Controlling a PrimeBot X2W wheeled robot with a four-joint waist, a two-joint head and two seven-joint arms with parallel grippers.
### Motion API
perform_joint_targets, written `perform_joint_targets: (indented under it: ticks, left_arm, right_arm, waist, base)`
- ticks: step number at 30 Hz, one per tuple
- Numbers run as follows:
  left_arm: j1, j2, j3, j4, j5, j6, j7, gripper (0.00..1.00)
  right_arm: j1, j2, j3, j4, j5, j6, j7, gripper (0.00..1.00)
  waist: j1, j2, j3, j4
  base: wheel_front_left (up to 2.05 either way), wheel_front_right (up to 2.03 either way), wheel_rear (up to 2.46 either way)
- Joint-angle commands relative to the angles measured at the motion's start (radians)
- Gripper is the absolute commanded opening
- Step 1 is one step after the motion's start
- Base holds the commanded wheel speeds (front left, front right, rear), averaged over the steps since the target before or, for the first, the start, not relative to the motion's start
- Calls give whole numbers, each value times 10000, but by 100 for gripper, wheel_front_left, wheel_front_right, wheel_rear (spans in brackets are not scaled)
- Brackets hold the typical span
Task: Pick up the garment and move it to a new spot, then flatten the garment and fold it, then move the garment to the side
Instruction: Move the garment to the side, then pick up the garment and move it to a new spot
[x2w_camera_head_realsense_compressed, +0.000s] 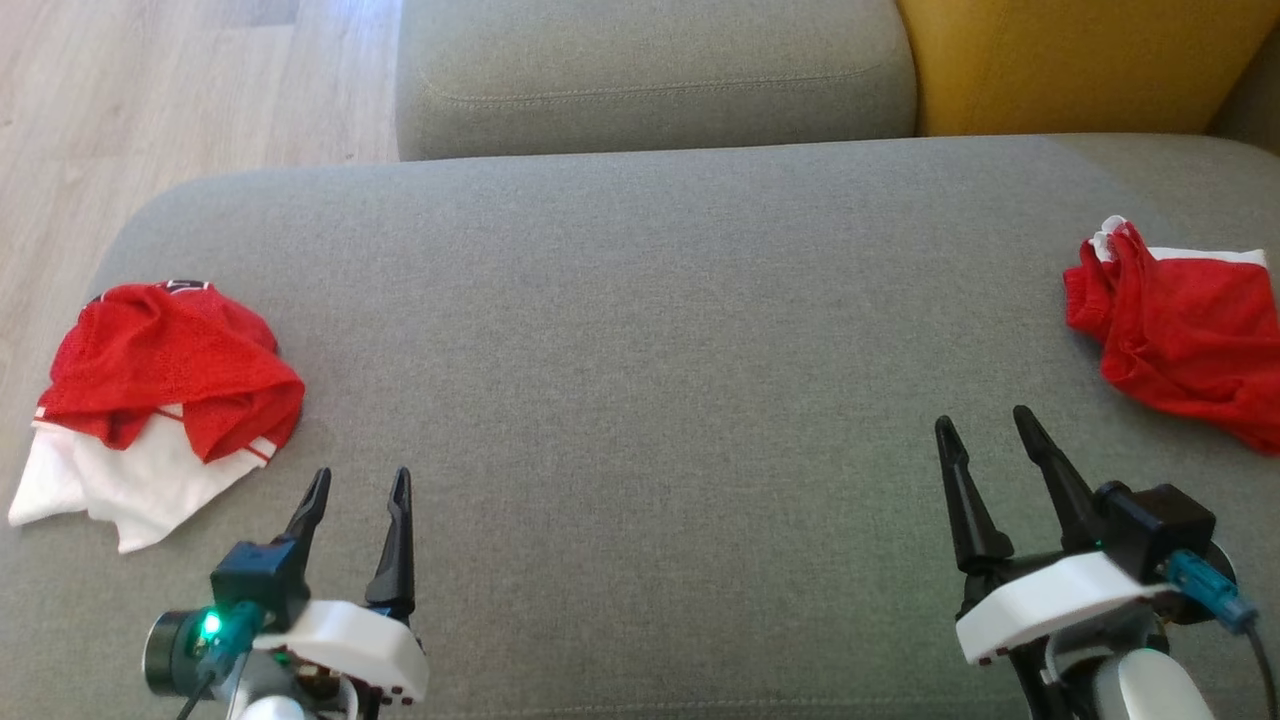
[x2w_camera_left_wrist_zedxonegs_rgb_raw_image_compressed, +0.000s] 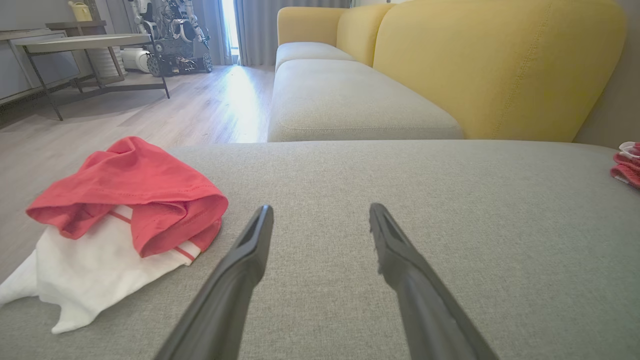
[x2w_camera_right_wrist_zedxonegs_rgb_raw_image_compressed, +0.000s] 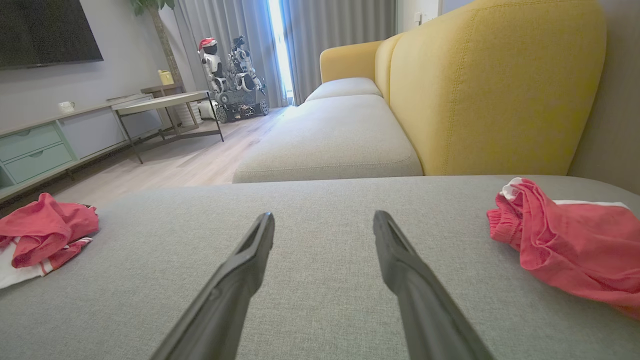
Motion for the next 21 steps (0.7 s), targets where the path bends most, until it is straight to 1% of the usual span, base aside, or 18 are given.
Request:
perform_joint_targets:
  ticks: [1, 13, 17, 21]
  left_arm:
    - [-402, 202, 325, -342, -40, 78, -37, 100]
    - [-565, 215, 230, -353, -69, 96, -55, 100]
    - [-688, 191, 252, -416, -83, 141, -97, 100]
    - [-828, 228, 293, -454, -92, 164, -118, 100]
  right_arm:
    - [-203, 19, 176, -391, -61, 37, 33, 100]
    - [-175, 37, 39, -406, -28, 37, 46, 100]
    - [-147, 40, -45, -467, -76, 37, 76, 100]
    - [-117, 47, -36, -609, -117, 37, 112, 100]
  waist:
    - [0, 0, 8, 6]
    - [0, 0, 91, 168]
    - [0, 0, 134, 505]
    - [0, 0, 136, 1104]
  base:
    - [0, 0, 0]
    - [0, 0, 0]
    - [0, 0, 0]
    - [0, 0, 0]
